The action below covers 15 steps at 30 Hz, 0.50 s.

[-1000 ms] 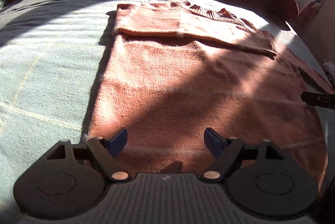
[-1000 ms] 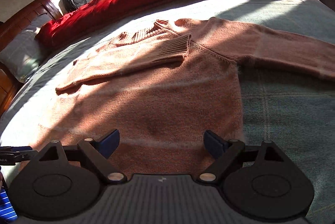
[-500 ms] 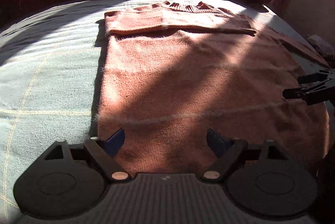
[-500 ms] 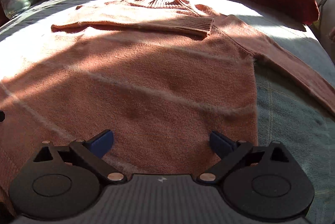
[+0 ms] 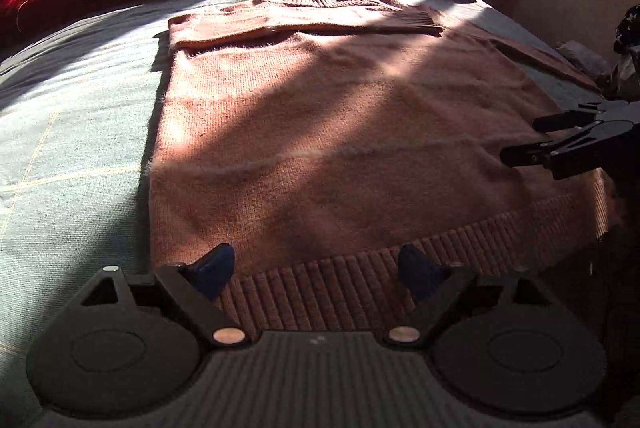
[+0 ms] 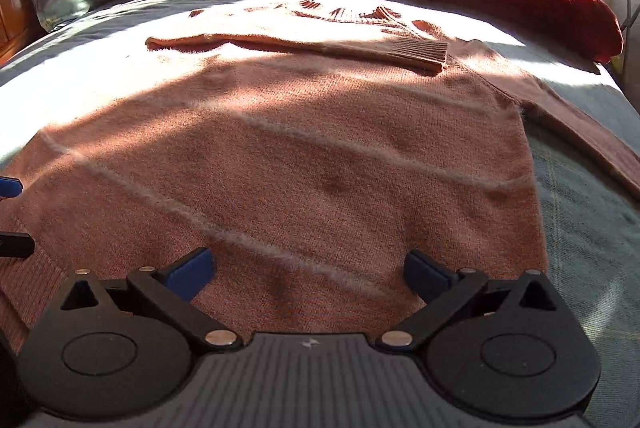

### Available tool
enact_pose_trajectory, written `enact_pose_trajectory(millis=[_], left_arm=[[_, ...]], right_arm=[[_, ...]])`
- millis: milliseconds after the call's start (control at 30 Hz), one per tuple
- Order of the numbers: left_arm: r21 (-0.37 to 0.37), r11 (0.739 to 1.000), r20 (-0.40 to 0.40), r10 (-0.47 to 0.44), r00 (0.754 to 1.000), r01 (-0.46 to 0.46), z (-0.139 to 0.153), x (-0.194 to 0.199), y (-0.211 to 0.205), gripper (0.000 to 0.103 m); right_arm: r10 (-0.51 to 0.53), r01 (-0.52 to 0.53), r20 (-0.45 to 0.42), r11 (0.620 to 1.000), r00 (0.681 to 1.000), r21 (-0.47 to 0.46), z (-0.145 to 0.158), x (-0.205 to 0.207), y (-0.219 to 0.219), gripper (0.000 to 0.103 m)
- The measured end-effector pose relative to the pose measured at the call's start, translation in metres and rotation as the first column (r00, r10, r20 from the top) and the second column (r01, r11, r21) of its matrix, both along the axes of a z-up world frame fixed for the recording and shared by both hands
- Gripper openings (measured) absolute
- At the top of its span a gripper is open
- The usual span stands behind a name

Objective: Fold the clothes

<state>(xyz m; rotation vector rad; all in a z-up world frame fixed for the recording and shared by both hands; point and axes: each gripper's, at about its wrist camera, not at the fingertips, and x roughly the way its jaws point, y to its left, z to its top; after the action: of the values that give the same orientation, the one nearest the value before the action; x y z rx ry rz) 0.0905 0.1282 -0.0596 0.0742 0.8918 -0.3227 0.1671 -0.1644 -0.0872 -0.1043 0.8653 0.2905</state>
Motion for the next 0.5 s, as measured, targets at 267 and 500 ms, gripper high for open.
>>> enact_pose_trajectory(millis=[267, 500], left_arm=[[-0.04, 0.998, 0.048, -0.045, 0.998, 0.047, 0.012, 0.012, -0.028, 0.089], [-0.005, 1.0, -0.032, 0.021, 0.999, -0.021, -0.006, 0.019, -0.033, 0.089]], right_arm=[[0.026, -0.027, 0.05, 0.999, 0.998, 0.02, 0.018, -0.003, -0.007, 0.103], [0.015, -0.014, -0.034, 0.999, 0.999, 0.036, -0.002, 0.002, -0.026, 0.103]])
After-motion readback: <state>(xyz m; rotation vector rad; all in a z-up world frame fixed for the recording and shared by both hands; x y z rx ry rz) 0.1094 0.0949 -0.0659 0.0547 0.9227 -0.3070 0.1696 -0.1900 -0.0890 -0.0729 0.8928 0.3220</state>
